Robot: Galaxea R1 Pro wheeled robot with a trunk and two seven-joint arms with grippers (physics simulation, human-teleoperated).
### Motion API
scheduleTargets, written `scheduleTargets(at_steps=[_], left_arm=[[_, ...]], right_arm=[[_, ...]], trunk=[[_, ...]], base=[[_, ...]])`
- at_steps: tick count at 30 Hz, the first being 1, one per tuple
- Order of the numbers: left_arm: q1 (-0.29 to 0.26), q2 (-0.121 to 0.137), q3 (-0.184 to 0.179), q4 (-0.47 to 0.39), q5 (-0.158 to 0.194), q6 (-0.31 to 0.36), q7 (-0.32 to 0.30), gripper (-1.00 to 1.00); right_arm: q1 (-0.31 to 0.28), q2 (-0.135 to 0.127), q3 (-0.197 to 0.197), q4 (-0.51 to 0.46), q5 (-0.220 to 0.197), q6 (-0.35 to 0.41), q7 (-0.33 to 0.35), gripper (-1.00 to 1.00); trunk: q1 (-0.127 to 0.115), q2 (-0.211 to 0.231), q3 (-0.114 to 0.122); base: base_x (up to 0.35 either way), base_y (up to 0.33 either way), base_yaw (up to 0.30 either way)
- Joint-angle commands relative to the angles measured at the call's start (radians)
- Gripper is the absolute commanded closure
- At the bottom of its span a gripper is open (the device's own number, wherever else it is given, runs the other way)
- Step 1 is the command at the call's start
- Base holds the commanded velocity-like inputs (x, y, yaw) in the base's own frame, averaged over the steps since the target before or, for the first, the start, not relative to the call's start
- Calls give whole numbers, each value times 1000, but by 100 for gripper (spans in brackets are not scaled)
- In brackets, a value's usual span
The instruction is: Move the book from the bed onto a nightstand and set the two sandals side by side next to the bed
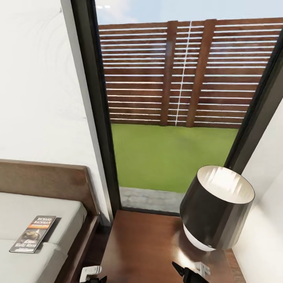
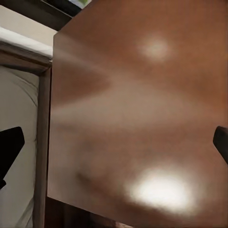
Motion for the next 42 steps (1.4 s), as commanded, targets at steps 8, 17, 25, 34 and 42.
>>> scheduleTargets(at_steps=[8,17,25,34,42], left_arm=[[-1,0,9,1,-9,-3,-3,-100],[-1,-16,9,1,-8,-2,-3,-100],[-1,-21,9,1,-8,-2,-3,-100],[-1,-21,9,1,-8,-2,-3,-100],[-1,-21,9,1,-8,-2,-3,-100]], right_arm=[[-2,-1,2,5,-1,-9,4,-100],[-2,-1,2,5,-1,-8,4,-100],[-2,-1,2,5,-1,-9,4,-100],[-2,-1,2,5,-1,-8,4,-100],[-2,-1,2,5,-1,-8,5,-100]], trunk=[[0,-1,-1],[-23,41,18],[-54,97,43],[-88,160,71],[-119,216,96]], base=[[3,0,0],[0,0,0],[0,0,0],[0,0,0],[0,0,0]])
